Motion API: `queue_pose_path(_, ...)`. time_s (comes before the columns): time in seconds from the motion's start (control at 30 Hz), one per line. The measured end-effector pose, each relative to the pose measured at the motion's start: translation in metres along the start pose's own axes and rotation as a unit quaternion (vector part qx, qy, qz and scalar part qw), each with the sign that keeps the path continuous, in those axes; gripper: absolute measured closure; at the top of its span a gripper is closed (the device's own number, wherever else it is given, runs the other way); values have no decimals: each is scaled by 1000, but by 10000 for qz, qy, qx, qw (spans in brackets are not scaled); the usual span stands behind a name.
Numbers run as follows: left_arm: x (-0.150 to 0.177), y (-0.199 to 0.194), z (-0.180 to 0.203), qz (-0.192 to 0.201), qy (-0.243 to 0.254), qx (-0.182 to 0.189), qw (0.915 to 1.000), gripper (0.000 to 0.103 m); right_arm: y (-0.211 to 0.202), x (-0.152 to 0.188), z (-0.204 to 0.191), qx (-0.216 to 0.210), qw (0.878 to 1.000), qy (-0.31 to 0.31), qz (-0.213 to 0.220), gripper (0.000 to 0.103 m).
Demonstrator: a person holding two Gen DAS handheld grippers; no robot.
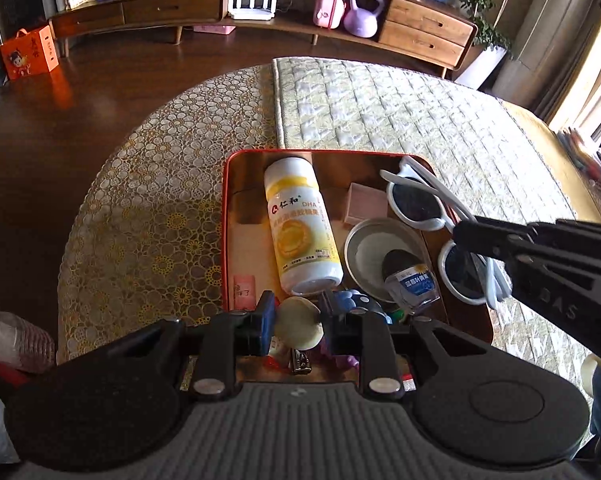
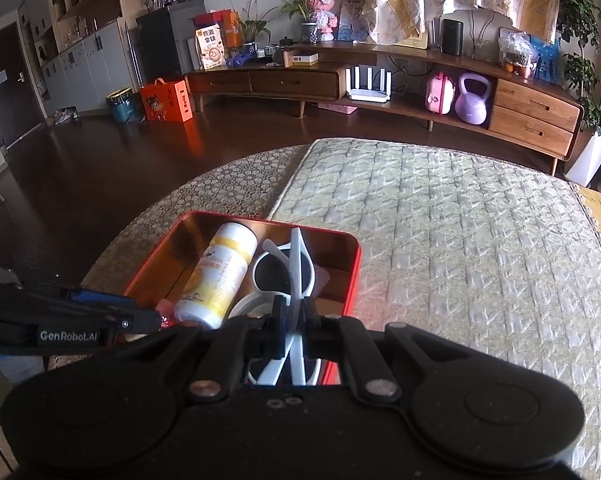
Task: Organize rigid objects
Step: 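Open left tool releasing beige ball in box while right tool releases sunglasses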
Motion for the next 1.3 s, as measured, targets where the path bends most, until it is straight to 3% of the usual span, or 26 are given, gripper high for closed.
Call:
queue_pose_path(0.43,0,15,4,-184,148,-109,9997,79,42,-8,-4,266,9993,-162,-201,96)
queue_pose_path(0.73,-2,19,4,-161,118,-118,9997,79,48,-6,1,345,9990,-117,-275,95)
queue_pose_path(1.13,5,19,7,-145,1,-259,9996,77,13,-2,5,-72,9996,69,-246,82)
queue_pose_path(1.3,10,13,8,-76,-77,-301,9995,73,-1,9,2,-251,9993,-43,-257,71)
Point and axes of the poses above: each gripper's, at about its wrist camera, not at the fingertips, and y roughly the way its jaws point, z to its right, x to its underside, the point moved 3 cm from there along y, roughly the way its jaws point, and after that the axes turned 15 degrees about y, right-handed, at the moved point
